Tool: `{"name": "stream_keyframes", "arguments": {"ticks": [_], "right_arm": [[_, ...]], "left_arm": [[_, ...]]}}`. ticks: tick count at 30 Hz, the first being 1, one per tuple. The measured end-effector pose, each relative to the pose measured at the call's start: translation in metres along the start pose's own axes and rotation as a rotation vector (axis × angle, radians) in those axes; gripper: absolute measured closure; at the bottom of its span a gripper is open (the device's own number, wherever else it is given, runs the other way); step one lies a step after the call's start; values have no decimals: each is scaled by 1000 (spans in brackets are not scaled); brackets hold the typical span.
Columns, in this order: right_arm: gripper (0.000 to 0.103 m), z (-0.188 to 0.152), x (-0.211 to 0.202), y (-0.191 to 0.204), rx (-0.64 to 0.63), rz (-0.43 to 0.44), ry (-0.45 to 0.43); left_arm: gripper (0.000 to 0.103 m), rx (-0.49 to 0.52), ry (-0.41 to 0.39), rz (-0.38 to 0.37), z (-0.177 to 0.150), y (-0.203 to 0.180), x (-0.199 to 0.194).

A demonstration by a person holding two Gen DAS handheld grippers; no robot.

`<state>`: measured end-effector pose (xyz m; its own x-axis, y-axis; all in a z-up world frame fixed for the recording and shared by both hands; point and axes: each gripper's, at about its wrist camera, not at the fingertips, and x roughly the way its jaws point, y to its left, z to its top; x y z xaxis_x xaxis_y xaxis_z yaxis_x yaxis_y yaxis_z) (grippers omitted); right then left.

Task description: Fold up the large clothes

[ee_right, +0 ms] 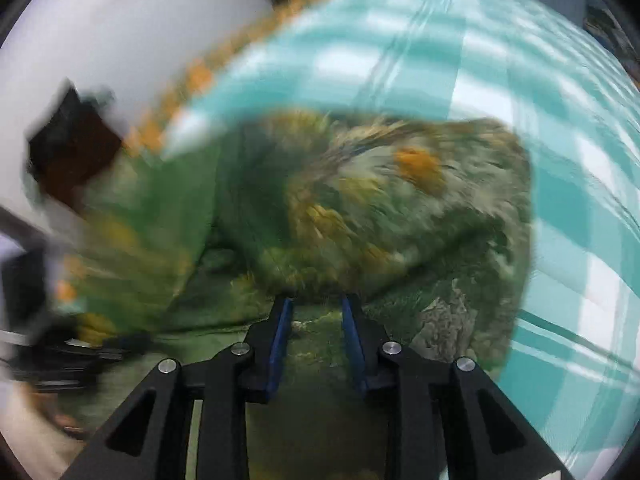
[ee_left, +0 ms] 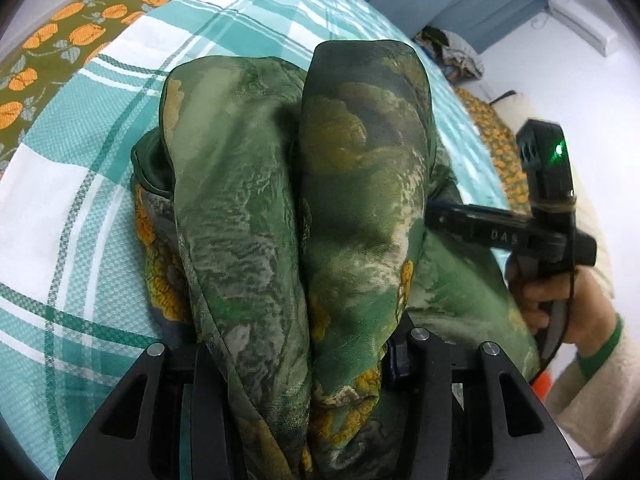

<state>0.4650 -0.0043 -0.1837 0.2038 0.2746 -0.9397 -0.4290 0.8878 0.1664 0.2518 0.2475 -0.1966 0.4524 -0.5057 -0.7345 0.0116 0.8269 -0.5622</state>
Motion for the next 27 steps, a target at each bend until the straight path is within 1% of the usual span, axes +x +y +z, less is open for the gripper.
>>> {"name": "stream_keyframes", "arguments": {"ticks": [1, 4, 5, 7, 9, 10, 11, 12, 13, 14, 15, 17, 19, 20, 21, 22, 24, 25, 27], "right_arm": [[77, -1, 0, -1, 15, 4, 5], [77, 17, -13, -2, 43, 12, 69], [77, 25, -19, -2, 50, 13, 64], [75, 43, -42, 7, 51, 40, -32], [75, 57, -47, 17, 52, 70, -100], [75, 62, -37, 24, 56, 92, -98], [74, 64, -22, 29, 50, 85, -60], [72, 62, 1, 33, 30, 39, -2], [72, 56, 23, 35, 1, 5, 30], [72, 51, 30, 37, -15, -11, 27], [72, 50, 28, 37, -16, -18, 14], [72, 47, 15, 35, 12, 6, 1], [72, 27, -10, 32, -8, 55, -16], [72, 15, -19, 31, -33, 62, -29], [72, -5, -30, 33, -74, 62, -39], [72, -34, -43, 36, -125, 53, -50], [72, -77, -64, 39, -173, 45, -96], [72, -105, -77, 40, -186, 28, -121], [72, -139, -102, 41, -161, 8, -170]], "left_arm": [[57, -1, -6, 0, 0, -1, -1], [56, 0, -20, -15, -2, -2, -1], [56, 2, -24, -20, -3, -2, -1], [56, -1, -29, -23, -8, -3, -3], [56, -3, -29, -22, -11, -5, -3], [56, -4, -27, -20, -12, -7, -3], [56, -4, -25, -18, -12, -7, -3], [56, -2, -18, -8, -12, -7, -2], [57, 0, -10, 5, -12, -7, 1], [57, 6, -9, 14, -11, -7, 3], [56, 6, -10, 13, -9, -8, 4], [56, 5, -16, 2, -10, -8, 1], [56, 1, -20, -6, -11, -8, 0], [56, 0, -22, -8, -11, -9, 0], [56, 0, -23, -12, -10, -9, 0], [55, 2, -24, -14, -11, -9, 0], [55, 7, -25, -16, -12, -7, -1], [55, 6, -25, -18, -12, -6, -1], [55, 2, -26, -22, -13, -5, -2]]}}
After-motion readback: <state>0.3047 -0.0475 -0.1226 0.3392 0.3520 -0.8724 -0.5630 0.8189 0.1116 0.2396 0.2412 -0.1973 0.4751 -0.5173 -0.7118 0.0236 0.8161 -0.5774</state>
